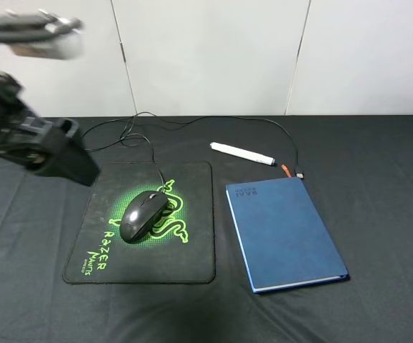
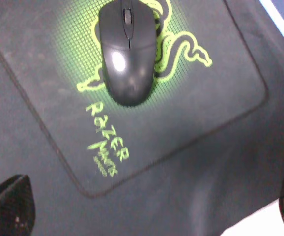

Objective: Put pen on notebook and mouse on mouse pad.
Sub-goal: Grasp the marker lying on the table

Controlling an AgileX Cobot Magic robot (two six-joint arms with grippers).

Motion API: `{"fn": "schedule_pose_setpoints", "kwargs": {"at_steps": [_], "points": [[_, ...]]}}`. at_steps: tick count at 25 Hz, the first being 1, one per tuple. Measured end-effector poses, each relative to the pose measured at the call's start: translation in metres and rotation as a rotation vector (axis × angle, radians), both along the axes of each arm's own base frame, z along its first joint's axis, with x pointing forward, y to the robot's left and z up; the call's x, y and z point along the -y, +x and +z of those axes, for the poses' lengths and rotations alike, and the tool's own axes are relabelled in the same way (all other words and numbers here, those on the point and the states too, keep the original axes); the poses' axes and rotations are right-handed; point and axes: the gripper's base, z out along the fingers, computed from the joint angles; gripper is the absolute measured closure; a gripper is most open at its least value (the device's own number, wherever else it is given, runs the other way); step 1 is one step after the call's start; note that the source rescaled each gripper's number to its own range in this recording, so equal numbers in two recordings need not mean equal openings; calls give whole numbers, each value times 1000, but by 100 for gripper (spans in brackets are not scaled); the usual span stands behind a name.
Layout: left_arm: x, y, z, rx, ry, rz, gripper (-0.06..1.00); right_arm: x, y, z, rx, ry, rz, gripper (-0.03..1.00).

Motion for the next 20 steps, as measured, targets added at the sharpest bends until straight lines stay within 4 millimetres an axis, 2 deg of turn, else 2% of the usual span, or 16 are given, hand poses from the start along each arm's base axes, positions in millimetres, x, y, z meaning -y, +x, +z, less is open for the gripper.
{"fn": "schedule_pose_setpoints", "kwargs": {"at_steps": [7, 15, 20], "points": [[-25, -46, 29, 44, -30, -4, -6, 0, 0, 0, 0, 0, 0, -3], [-54, -98, 53, 166, -104, -5, -6, 0, 0, 0, 0, 0, 0, -3], [-69, -130, 53, 254, -176, -18, -6, 0, 0, 0, 0, 0, 0, -3]]}}
